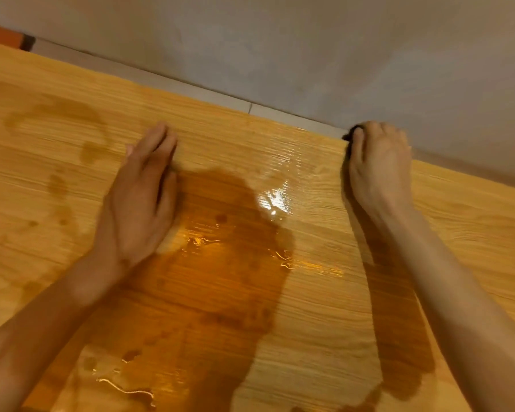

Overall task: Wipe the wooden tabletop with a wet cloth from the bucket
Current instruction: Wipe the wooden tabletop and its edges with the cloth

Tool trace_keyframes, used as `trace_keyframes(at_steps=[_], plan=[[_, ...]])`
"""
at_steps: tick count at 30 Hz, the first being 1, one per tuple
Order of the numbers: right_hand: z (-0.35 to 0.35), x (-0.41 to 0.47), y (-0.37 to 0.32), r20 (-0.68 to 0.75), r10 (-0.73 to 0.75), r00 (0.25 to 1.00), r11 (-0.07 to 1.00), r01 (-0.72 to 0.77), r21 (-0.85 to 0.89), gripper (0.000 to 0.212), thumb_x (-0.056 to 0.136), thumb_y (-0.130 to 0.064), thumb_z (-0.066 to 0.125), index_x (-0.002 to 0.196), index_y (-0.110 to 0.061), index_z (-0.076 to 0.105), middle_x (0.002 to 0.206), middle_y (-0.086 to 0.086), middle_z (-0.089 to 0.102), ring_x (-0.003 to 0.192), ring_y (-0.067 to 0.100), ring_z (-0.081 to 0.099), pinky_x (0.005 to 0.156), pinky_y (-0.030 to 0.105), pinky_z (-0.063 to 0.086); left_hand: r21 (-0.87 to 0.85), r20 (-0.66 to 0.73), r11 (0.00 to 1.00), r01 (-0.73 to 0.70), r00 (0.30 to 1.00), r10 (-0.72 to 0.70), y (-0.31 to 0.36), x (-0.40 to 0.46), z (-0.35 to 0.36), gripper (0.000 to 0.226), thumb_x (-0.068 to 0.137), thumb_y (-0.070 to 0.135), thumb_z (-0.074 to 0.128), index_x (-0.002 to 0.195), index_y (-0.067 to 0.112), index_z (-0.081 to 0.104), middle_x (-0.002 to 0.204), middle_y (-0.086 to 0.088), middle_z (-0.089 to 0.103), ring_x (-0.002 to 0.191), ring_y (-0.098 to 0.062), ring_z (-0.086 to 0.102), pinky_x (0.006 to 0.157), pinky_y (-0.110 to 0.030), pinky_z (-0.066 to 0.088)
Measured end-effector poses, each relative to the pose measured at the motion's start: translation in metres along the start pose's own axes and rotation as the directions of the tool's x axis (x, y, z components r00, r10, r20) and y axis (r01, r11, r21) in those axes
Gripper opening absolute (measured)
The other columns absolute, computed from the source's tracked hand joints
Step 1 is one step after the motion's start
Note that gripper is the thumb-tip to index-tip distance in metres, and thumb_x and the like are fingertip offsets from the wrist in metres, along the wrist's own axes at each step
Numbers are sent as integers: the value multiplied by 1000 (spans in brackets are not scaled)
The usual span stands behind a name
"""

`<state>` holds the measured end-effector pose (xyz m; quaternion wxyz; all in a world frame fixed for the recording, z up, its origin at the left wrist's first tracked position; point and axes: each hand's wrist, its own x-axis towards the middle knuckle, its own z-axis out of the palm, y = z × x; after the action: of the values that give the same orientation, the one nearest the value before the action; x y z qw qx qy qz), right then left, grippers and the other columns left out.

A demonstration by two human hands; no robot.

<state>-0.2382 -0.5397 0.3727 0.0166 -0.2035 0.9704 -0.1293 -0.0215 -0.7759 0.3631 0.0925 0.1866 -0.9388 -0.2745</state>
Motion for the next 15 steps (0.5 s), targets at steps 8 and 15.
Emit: trace_keyframes(at_steps=[8,15], plan=[[46,30,-169,101,-229,968,972,221,82,26,101,-17,37,106,-11,61,109,10,64,102,30,56,77,35,34,36,-45,999,37,998,-36,-18,-15,-10,51,104,15,36,153,0,36,163,-12,29,154,-22,24,128,-40,12],[1,16,-56,220,-131,967,980,93,176,34,102,-32,34,90,-10,58,92,13,64,87,36,56,69,39,40,38,-51,999,3,999,-1,-22,-14,-10,50,103,15,40,150,-2,39,161,-16,33,152,-27,28,127,-39,16]])
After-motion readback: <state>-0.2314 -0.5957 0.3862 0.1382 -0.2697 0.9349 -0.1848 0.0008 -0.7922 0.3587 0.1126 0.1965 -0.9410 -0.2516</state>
